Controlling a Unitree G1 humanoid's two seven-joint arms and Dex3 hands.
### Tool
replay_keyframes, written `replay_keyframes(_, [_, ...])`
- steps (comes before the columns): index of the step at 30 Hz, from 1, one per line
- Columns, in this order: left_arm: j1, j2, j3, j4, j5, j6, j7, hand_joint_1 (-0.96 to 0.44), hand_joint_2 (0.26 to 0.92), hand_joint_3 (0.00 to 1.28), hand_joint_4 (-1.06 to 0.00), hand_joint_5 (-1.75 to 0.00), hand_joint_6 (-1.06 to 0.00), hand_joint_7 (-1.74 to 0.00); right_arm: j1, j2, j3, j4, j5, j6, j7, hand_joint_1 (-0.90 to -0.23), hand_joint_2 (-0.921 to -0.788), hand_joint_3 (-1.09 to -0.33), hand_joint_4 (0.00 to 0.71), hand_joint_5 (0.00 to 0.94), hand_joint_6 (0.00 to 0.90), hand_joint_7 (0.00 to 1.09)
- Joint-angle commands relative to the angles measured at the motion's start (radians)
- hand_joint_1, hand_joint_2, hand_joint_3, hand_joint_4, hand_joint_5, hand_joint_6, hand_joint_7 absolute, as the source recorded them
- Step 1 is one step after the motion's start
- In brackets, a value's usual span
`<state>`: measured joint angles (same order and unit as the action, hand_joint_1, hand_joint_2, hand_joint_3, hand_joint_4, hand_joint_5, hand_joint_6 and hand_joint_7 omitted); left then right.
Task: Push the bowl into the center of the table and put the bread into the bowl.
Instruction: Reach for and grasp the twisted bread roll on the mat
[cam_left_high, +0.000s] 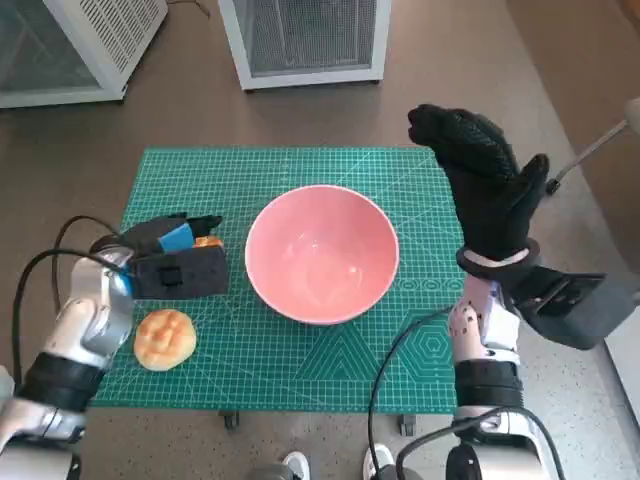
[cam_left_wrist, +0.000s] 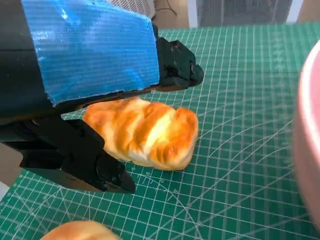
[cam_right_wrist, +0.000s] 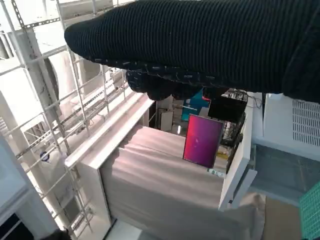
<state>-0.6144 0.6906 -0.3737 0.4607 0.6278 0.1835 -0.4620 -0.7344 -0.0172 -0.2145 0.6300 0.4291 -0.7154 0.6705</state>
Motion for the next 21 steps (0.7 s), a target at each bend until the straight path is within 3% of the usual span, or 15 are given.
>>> replay_keyframes(1, [-0.038, -0.014, -0.031, 0.059, 0.039, -0.013, 0.006, 0.07, 0.794, 0.02, -0.19, -0.02, -0.33, -0.04, 0.023, -0.003, 0.003, 0.005, 0.003, 0.013, 0.004, -0.611, -0.921, -0.644, 0.244, 0.001, 0.353, 0.04])
replay_keyframes(8, [-0.074, -0.038, -0.063, 0.138, 0.074, -0.002, 0.004, 0.04, 0.821, 0.04, -0.26, -0.03, -0.41, -0.06, 0.028, -0.005, 0.005, -0.004, 0.007, 0.021, 0.007, -0.609, -0.921, -0.643, 0.244, 0.001, 0.353, 0.04])
replay_keyframes(15, [-0.109, -0.066, -0.087, 0.277, 0.100, -0.037, 0.079, 0.01, 0.863, 0.04, -0.50, -0.07, -0.57, -0.10, 0.033, -0.008, 0.007, -0.010, 0.004, 0.016, 0.008, -0.609, -0.921, -0.642, 0.244, 0.001, 0.348, 0.03])
replay_keyframes(16, [-0.114, -0.069, -0.090, 0.297, 0.101, -0.046, 0.092, 0.00, 0.878, 0.04, -0.60, -0.15, -0.63, -0.13, 0.034, -0.008, 0.007, -0.011, 0.005, 0.017, 0.009, -0.609, -0.921, -0.642, 0.244, 0.001, 0.348, 0.03])
replay_keyframes(17, [-0.119, -0.071, -0.093, 0.320, 0.102, -0.056, 0.108, 0.00, 0.894, 0.03, -0.64, -0.26, -0.66, -0.18, 0.035, -0.008, 0.007, -0.013, 0.007, 0.019, 0.011, -0.609, -0.921, -0.641, 0.244, 0.001, 0.348, 0.03])
replay_keyframes(20, [-0.130, -0.074, -0.097, 0.363, 0.101, -0.077, 0.136, 0.00, 0.912, 0.13, -0.62, -0.98, -0.53, -0.89, 0.039, -0.007, 0.008, -0.018, 0.010, 0.021, 0.013, -0.609, -0.921, -0.641, 0.244, 0.001, 0.348, 0.03])
replay_keyframes(21, [-0.134, -0.074, -0.097, 0.378, 0.101, -0.084, 0.145, 0.00, 0.914, 0.14, -0.62, -1.05, -0.52, -0.95, 0.041, -0.006, 0.009, -0.021, 0.009, 0.020, 0.013, -0.609, -0.921, -0.640, 0.244, 0.001, 0.348, 0.03])
